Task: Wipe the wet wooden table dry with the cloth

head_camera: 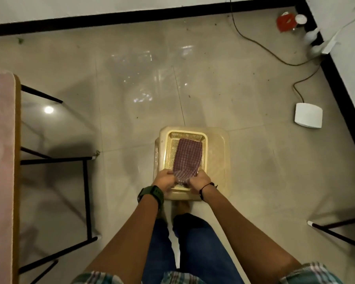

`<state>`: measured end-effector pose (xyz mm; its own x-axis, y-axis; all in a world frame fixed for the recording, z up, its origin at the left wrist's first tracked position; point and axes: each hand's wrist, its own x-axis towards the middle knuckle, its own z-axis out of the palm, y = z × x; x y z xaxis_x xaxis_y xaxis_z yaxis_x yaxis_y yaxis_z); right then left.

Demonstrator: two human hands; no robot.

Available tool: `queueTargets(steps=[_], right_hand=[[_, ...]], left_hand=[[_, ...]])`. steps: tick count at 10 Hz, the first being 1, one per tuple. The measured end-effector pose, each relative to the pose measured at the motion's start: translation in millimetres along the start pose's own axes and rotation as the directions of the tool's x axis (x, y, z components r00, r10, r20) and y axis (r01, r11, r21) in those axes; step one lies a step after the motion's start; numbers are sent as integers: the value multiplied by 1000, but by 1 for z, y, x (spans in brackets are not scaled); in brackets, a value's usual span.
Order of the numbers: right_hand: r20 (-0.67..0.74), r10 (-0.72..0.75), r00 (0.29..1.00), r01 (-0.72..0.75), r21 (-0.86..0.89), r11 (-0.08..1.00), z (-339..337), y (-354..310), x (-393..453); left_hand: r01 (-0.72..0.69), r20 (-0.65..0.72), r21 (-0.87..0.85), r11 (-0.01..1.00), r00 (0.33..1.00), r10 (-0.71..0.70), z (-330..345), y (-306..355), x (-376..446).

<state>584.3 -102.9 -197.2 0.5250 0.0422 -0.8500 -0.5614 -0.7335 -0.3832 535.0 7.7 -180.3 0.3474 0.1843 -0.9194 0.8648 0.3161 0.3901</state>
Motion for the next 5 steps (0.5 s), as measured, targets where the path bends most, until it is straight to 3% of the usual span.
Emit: queueTargets(steps=[2, 4, 5], right_hand=[[11, -90, 996, 90, -162, 983, 8, -4, -11], [203, -246, 948, 293, -253, 922, 29, -38, -50], [286, -319, 904, 392, -252, 885, 46, -60, -88]], left_hand=[[-27, -62, -142, 989, 998, 18, -3, -17, -23], [-144, -261, -177, 974, 961, 94, -68, -39, -73], [-253, -393, -186, 949, 905, 165, -112, -63, -111]])
